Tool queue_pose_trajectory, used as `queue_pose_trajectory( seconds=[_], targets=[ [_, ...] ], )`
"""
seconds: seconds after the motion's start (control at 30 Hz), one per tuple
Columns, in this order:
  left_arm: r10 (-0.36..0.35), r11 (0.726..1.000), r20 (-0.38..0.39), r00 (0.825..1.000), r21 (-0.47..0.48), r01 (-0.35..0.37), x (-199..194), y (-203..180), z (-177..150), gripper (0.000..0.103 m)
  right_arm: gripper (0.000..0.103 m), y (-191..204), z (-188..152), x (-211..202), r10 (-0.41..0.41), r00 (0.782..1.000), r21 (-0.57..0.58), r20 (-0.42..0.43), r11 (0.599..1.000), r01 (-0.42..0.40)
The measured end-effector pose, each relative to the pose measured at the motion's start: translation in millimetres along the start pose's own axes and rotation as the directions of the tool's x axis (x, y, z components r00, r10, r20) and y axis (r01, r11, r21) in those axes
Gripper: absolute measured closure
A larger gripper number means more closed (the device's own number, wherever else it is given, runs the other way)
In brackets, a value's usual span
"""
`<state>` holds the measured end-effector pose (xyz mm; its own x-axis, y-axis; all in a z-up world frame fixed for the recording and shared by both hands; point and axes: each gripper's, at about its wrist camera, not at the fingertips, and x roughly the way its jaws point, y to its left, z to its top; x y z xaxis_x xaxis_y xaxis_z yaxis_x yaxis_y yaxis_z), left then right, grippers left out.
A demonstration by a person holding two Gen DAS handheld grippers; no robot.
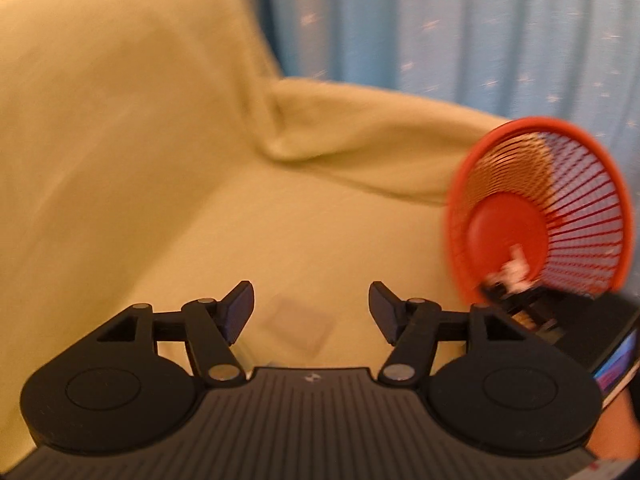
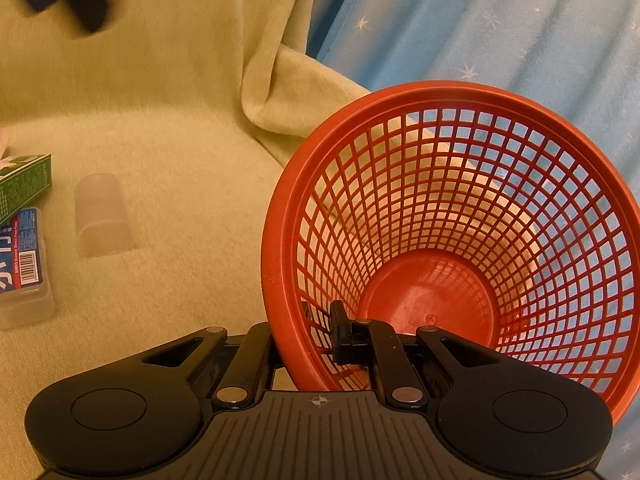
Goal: Organize objects
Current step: 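Carry the tissue to the basket and open the left gripper over it, then grasp the green-and-white medicine box with the left gripper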
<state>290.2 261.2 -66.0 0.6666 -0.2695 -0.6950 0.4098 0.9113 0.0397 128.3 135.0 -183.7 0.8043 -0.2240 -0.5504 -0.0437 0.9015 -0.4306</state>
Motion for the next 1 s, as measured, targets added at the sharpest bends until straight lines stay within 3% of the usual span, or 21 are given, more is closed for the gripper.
queue_pose_trajectory(
  seconds=[0.23, 0.67, 0.9, 1.0],
  targets=[
    [0.100, 0.990, -0.075, 0.992, -0.090, -0.106, 7.8, 45.4, -36.2, 0.044, 0.097, -0.8, 0.0, 0.0, 0.001, 1.000, -0.001, 0.000, 1.000, -0.001],
    [0.167, 0.974, -0.132, 0.977, -0.132, -0.185, 15.6, 67.0, -77.7, 0.041, 0.097, -1.9, -0.5, -0.5, 0.003, 1.000, 0.003, 0.000, 1.000, -0.003],
    [0.174, 0.961, -0.163, 0.971, -0.189, -0.204, 14.1, 79.4, -109.4, 0.041, 0.097, -1.1, -0.7, -1.8, 0.003, 1.000, 0.003, 0.000, 1.000, -0.003],
    [0.141, 0.951, -0.145, 0.979, -0.255, -0.175, 13.5, 81.3, -112.6, 0.040, 0.097, -1.0, -0.7, -2.1, 0.002, 1.000, 0.001, 0.000, 1.000, -0.002]
  ],
)
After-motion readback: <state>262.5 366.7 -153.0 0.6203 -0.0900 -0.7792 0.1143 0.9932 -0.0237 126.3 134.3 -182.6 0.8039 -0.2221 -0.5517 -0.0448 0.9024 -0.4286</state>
